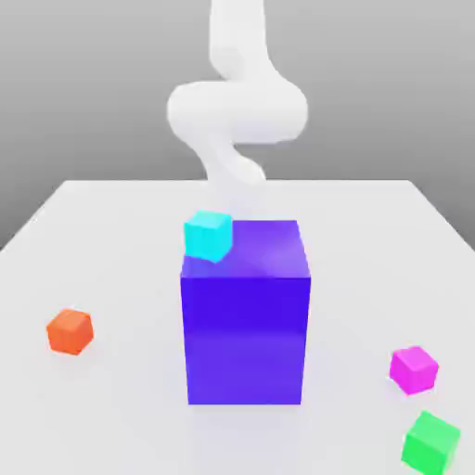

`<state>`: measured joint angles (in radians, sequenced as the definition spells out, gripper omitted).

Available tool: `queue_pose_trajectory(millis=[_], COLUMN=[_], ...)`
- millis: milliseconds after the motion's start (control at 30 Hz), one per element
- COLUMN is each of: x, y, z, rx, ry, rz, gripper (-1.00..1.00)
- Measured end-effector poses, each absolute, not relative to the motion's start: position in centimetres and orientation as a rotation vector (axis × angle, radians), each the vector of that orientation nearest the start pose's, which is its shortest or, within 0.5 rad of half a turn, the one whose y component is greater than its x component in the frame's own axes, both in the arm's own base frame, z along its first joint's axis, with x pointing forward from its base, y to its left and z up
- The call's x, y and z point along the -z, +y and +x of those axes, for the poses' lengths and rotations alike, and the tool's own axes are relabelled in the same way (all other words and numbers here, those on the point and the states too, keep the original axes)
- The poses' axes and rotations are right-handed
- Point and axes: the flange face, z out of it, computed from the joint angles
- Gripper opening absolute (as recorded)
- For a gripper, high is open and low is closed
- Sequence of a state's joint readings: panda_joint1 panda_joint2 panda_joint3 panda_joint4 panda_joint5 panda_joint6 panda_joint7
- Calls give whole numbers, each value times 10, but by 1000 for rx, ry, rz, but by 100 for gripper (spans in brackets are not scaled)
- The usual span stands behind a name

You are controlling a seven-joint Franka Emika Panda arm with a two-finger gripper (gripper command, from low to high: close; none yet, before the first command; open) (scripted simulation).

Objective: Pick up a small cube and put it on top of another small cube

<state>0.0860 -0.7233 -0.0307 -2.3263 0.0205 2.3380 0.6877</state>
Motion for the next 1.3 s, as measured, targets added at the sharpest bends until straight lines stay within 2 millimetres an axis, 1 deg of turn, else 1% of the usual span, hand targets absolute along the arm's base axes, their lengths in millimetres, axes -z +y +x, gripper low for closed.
queue_pose_trajectory(millis=[100,200,300,400,500,600,667,700,800,833,967,1033,1133,1167,1300], x=[-625,-575,-523,-471,-418,-366,-333,-316,-269,-254,-199,-177,-145,-134,-133], y=[45,77,112,147,180,209,227,237,261,265,268,269,269,269,269], z=[406,427,439,443,437,424,412,403,375,366,338,335,334,333,333], rx=[831,729,629,532,437,344,283,252,160,131,23,10,5,2,0], ry=[602,360,112,-142,-401,-662,-839,-939,-1225,-1313,-1616,-1663,-1676,-1675,-1675], rz=[-2660,-2747,-2811,-2853,-2873,-2872,-2859,-2844,-2787,-2767,-2682,-2665,-2660,-2660,-2660], gripper=[0,0,0,0,0,0,0,0,0,0,0,0,0,-100,-100])
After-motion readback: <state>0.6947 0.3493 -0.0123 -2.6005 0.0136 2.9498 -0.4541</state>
